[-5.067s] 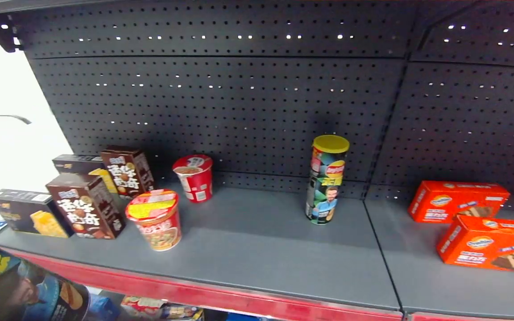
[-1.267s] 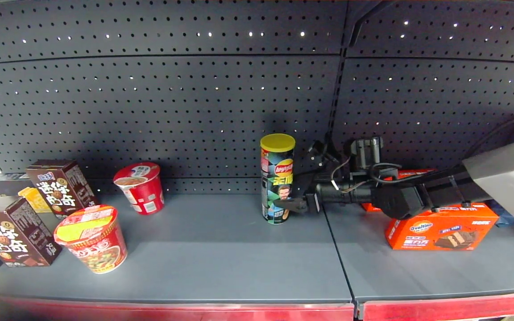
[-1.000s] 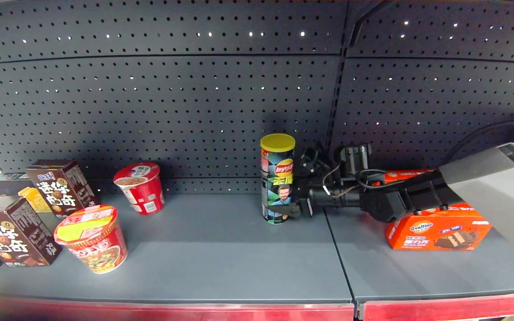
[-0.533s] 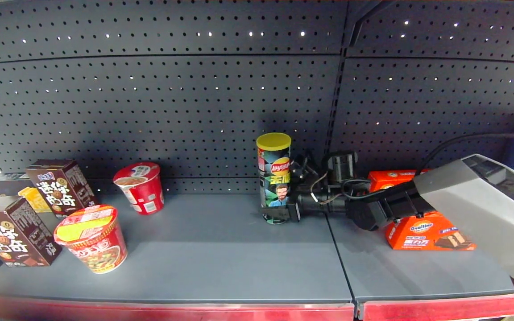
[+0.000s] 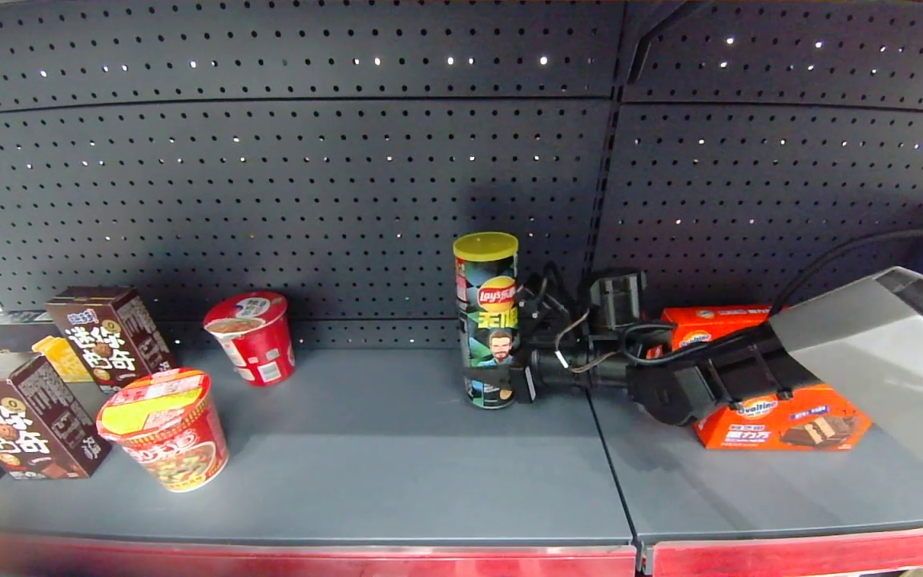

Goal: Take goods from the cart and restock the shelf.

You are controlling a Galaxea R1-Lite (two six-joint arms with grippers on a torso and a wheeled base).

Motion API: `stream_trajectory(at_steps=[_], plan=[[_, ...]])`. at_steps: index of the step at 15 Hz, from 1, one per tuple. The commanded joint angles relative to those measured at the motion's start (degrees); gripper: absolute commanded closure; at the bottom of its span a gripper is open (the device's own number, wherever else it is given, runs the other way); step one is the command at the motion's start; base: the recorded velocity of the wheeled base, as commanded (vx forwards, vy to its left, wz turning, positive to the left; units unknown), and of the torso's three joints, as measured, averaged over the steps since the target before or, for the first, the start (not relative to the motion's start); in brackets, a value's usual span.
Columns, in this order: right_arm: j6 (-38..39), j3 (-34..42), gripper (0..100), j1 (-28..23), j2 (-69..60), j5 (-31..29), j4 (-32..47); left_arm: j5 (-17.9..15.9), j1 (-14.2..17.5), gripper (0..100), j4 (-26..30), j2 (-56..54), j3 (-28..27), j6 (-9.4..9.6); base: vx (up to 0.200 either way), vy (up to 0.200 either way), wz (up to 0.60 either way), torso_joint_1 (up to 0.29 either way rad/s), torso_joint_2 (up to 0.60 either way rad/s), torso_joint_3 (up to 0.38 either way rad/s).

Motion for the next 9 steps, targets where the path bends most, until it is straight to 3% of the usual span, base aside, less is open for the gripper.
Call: stream_trajectory(at_steps=[1,4,9], plan=[[2.7,5.3,100,3.3,-6.4,-3.9,-2.6,0.1,0.0,100,0.0,-0.8,0.1,-0.04,0.000,0.000,0.00,0.000,0.00,0.000],[3.5,16.5,100,5.2,-14.5,-10.3,-6.0,0.2,0.1,100,0.1,-3.2,0.2,-0.04,0.000,0.000,0.00,0.000,0.00,0.000],[3.0,34.9,100,5.1,-17.9,-13.3,-25.8,0.2,0.1,100,1.7,-3.5,-1.0,0.14,0.000,0.000,0.00,0.000,0.00,0.000]])
